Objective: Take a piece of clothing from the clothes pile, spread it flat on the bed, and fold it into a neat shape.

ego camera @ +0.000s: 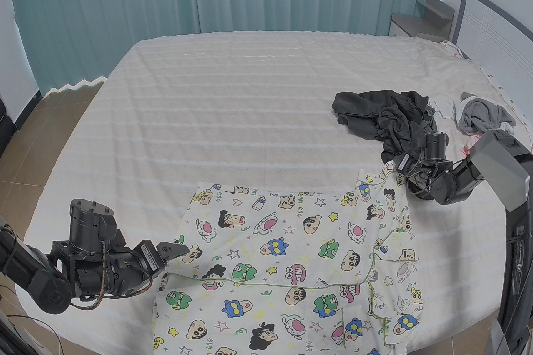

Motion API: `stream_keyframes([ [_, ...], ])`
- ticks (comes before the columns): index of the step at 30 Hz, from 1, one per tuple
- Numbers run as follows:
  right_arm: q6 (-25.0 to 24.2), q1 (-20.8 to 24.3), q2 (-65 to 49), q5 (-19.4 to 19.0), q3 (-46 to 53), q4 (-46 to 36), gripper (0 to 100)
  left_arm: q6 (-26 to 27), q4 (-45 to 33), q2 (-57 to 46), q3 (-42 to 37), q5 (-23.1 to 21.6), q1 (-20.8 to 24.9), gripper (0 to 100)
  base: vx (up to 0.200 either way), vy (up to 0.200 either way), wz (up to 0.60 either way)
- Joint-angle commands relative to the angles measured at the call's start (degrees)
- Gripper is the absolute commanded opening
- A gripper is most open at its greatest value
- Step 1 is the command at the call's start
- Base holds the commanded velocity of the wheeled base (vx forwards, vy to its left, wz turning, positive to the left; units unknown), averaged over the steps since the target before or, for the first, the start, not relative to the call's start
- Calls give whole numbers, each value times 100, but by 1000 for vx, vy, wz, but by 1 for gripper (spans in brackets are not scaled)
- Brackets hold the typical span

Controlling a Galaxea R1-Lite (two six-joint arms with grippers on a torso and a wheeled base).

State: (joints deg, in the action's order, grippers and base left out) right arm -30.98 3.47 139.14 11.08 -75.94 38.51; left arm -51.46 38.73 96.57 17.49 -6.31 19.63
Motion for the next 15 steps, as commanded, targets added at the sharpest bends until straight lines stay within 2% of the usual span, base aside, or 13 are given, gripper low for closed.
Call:
stream_keyframes([
  [1,-22,-5,-221,8,-18,16,100,-5,3,28,0,-1,6,100,0,0,0],
  [6,-40,206,-573,52,-18,16,100,-5,3,19,0,-1,6,100,0,0,0],
  [8,-40,514,-757,52,44,7,100,-14,3,19,0,-1,6,100,0,0,0],
  [9,-40,514,-757,52,44,7,100,-14,3,19,0,-1,6,100,0,0,0],
  [12,-31,1041,-836,52,96,-98,100,-14,3,19,0,-1,6,100,0,0,0],
  [15,-22,1279,-669,61,-97,-388,100,-14,3,19,0,-1,6,100,0,0,0],
])
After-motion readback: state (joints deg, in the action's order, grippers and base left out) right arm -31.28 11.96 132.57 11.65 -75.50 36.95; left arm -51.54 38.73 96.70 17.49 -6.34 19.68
